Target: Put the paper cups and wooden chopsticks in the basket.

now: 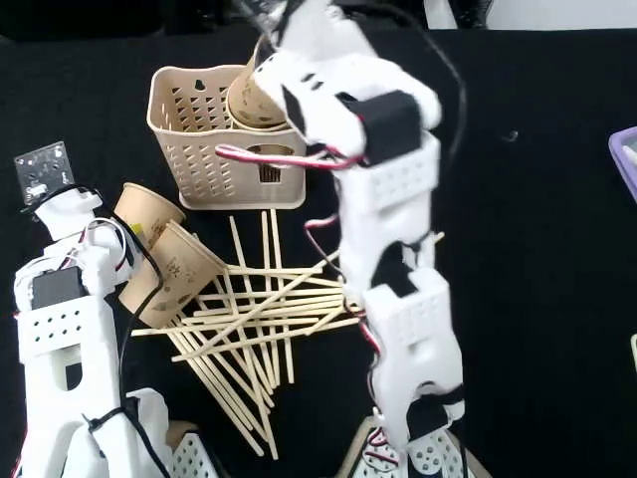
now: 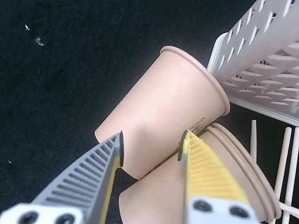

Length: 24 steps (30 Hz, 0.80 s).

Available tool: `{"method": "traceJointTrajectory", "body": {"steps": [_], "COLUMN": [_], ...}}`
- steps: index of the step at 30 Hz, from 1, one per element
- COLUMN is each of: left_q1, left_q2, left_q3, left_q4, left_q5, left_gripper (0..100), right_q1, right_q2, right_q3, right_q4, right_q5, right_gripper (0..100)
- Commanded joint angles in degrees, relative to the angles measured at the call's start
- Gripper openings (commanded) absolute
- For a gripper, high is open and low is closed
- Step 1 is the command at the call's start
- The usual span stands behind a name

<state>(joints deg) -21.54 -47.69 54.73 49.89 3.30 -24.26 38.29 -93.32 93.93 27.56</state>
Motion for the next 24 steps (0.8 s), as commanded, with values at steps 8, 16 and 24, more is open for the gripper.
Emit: {"method": "traceJointTrajectory", "body": {"steps": [8, 16, 24], "left_q1": [-0.66, -0.66, -0.66], "left_q2": [-1.49, -1.49, -1.49], "left_q3": [-0.48, -0.48, -0.48], "left_q4": [-0.88, -0.88, -0.88], "left_q5": [0.18, 0.26, 0.26], "left_gripper": [22, 22, 22], "right_q1": [-6.68, -2.73, -0.70], "right_q2": [0.31, -11.30, -25.10], "right_q3": [-2.51, -2.33, -1.98], "right_q4": [-0.09, 4.40, 7.47], "right_q5": [-0.26, -0.26, -0.70], "right_gripper": [4.9, 5.0, 5.0]}}
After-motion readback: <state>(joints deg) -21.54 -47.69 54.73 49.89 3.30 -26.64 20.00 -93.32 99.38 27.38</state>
